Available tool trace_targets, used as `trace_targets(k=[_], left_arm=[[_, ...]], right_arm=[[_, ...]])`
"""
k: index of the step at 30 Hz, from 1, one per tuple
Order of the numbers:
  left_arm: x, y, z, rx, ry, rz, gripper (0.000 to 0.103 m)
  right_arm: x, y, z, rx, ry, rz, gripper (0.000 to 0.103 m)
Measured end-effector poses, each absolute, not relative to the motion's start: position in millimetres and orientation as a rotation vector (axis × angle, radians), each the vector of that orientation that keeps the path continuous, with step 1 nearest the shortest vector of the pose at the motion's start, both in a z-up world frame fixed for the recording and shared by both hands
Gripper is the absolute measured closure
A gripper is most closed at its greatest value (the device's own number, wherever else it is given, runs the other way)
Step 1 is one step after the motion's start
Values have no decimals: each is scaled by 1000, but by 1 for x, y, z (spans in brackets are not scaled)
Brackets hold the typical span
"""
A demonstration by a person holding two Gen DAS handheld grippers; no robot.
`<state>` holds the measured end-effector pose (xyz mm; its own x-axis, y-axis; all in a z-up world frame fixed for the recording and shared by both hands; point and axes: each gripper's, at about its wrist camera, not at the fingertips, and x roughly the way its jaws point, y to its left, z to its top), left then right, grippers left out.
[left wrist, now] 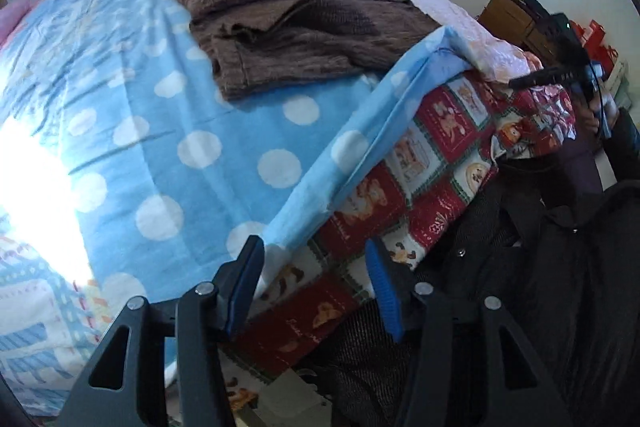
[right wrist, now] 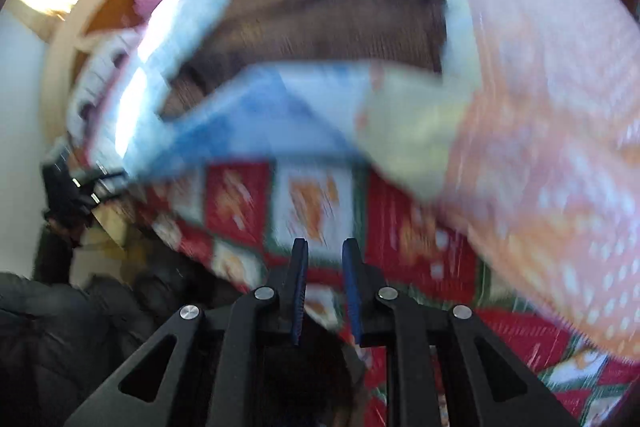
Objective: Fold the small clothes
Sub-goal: 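Lift the hem with both grippers and fold it toward the collar, then release the hem and press the folded sweater flat with the left gripper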
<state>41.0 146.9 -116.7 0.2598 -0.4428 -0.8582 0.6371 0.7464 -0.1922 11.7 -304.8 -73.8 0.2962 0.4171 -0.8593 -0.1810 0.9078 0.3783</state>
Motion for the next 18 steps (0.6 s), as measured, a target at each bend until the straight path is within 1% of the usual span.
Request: trace_targets(k=[1, 3, 4, 5, 6, 7, 9, 12, 16, 18], left_arm=[[44, 148, -110, 207, 1052, -726, 47], [63, 153, -94, 155, 989, -698, 44], [76, 154, -85, 123, 952, -686, 44], [86, 155, -78, 108, 914, -664, 39], [99, 155, -72, 94, 868, -624, 32], [108, 154, -70, 84, 842, -600, 30], [135, 150, -70, 70, 822, -573, 30], [162, 137, -84, 110, 846, -582, 30], [170, 114, -102, 274, 875, -642, 30], [167, 109, -102, 315, 876, -705, 29]], right_arm=[[19, -309, -60, 242, 1134, 398, 84], [38, -317, -45, 256, 1033, 341, 64], [51, -322, -43, 265, 996, 291, 43], [62, -328, -42, 280, 960, 247, 39], [74, -334, -43, 301, 928, 228, 39], [86, -337, -47, 311, 915, 219, 39], [109, -340, -58, 299, 922, 199, 39], [130, -329, -77, 218, 951, 186, 39], [146, -310, -101, 101, 1014, 206, 39], [150, -304, -109, 50, 1030, 214, 41]])
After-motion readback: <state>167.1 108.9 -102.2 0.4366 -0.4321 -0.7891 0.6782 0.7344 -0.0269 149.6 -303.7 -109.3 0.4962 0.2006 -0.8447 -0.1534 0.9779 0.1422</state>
